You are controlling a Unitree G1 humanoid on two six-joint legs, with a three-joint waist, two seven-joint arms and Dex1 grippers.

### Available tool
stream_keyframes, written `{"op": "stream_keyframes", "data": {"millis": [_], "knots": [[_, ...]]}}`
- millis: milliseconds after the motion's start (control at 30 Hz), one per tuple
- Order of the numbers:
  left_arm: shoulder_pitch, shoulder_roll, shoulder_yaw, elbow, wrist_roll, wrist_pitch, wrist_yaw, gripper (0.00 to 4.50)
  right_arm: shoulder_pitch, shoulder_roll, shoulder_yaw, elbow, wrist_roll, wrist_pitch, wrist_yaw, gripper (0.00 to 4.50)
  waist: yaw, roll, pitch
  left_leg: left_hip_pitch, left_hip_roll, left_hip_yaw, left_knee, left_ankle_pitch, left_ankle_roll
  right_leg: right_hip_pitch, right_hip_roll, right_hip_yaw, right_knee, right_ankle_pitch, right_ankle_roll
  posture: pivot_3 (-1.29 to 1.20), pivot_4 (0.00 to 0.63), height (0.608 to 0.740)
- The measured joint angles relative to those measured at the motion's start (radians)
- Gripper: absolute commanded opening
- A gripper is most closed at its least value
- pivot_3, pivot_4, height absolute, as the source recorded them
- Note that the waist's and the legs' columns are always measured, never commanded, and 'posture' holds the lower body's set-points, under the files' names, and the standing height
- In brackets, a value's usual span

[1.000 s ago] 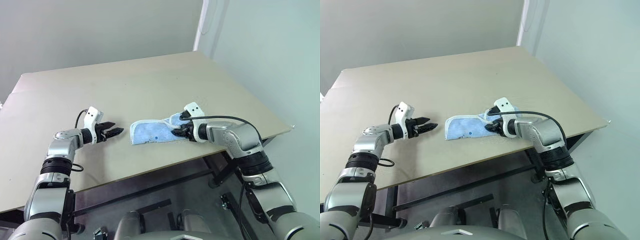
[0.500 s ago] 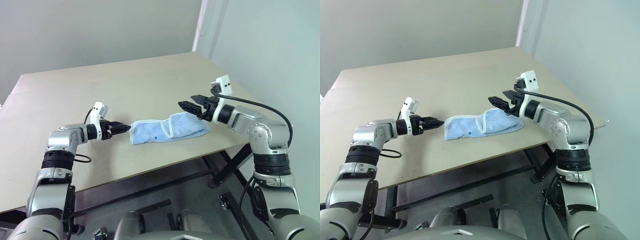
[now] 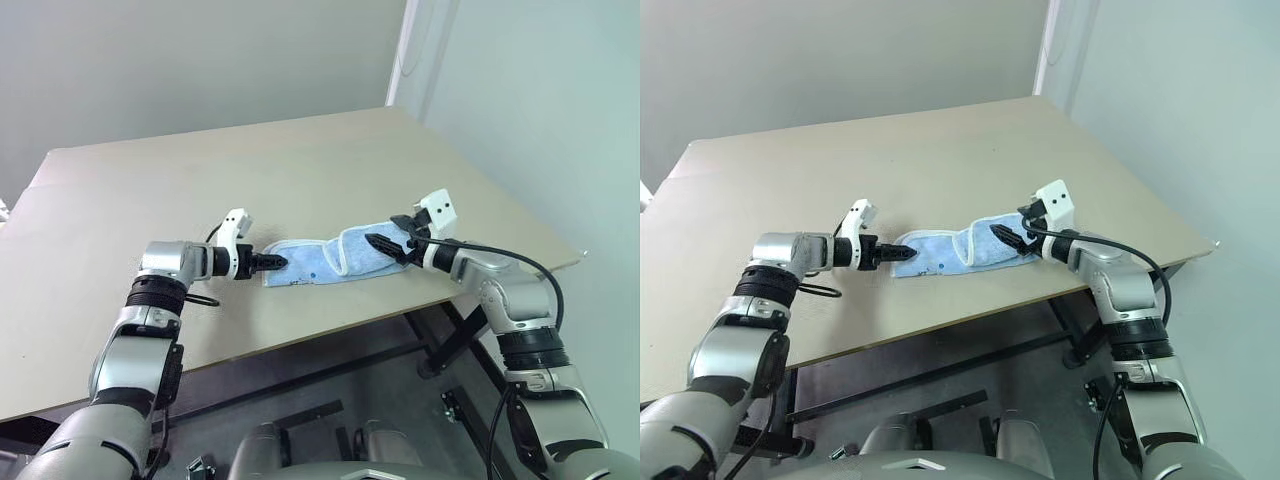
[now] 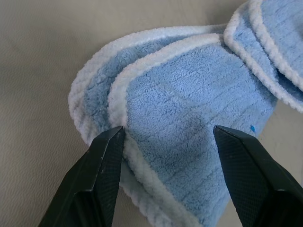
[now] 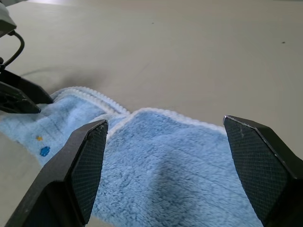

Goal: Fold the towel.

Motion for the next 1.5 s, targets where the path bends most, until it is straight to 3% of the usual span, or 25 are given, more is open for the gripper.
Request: {"op": "stream_keyframes", "data": {"millis": [200, 467, 700, 1233, 1333, 1500], "knots": [[-0.017, -0.022, 0.031, 0.024, -0.019, 0.056, -0.002, 3.19, 0.012, 0.001, -0.002, -0.011, -0.009, 0.0, -0.019, 4.09, -0.001, 0.0, 0.0, 0.004, 0.0, -0.001, -0.003, 0.0, 0.0, 0.007, -0.001, -0.002, -0.008, 0.0, 0.0, 0.0, 0.0, 0.74], [-0.035, 0.065, 0.084, 0.105, -0.025, 0.051, 0.014, 3.19, 0.033, 0.001, 0.0, -0.023, -0.015, 0.008, -0.023, 4.09, -0.006, 0.0, 0.0, 0.003, 0.0, 0.0, -0.007, 0.0, 0.0, 0.004, 0.0, -0.002, -0.008, 0.0, 0.0, 0.0, 0.0, 0.74], [-0.037, 0.057, 0.062, 0.116, -0.005, 0.022, 0.016, 3.19, 0.033, 0.011, 0.008, -0.027, -0.02, 0.008, -0.03, 4.09, -0.005, 0.0, 0.0, 0.004, 0.0, 0.0, -0.005, 0.0, 0.0, 0.007, -0.001, -0.002, -0.01, 0.0, 0.0, 0.0, 0.0, 0.74], [0.004, -0.026, -0.042, -0.075, 0.006, 0.122, -0.052, 3.19, 0.033, 0.019, 0.004, -0.025, -0.025, 0.017, -0.067, 4.09, 0.028, 0.001, 0.0, 0.003, -0.002, 0.001, -0.006, -0.001, 0.001, 0.008, -0.004, -0.003, -0.014, 0.0, 0.0, 0.0, 0.0, 0.74], [0.009, -0.026, -0.052, -0.084, 0.006, 0.123, -0.056, 2.59, 0.033, 0.018, 0.004, -0.013, -0.038, 0.017, -0.075, 4.13, 0.027, 0.001, 0.0, 0.003, -0.002, 0.001, -0.006, -0.001, 0.001, 0.008, -0.004, -0.003, -0.014, 0.0, 0.0, 0.0, 0.0, 0.74], [0.02, -0.023, -0.052, -0.075, 0.005, 0.123, -0.052, 0.9, 0.032, 0.019, 0.004, -0.006, -0.042, 0.017, -0.083, 4.13, 0.026, 0.001, 0.0, 0.003, -0.002, 0.001, -0.006, -0.001, 0.001, 0.007, -0.004, -0.003, -0.014, 0.0, 0.0, 0.0, 0.0, 0.74]]}}
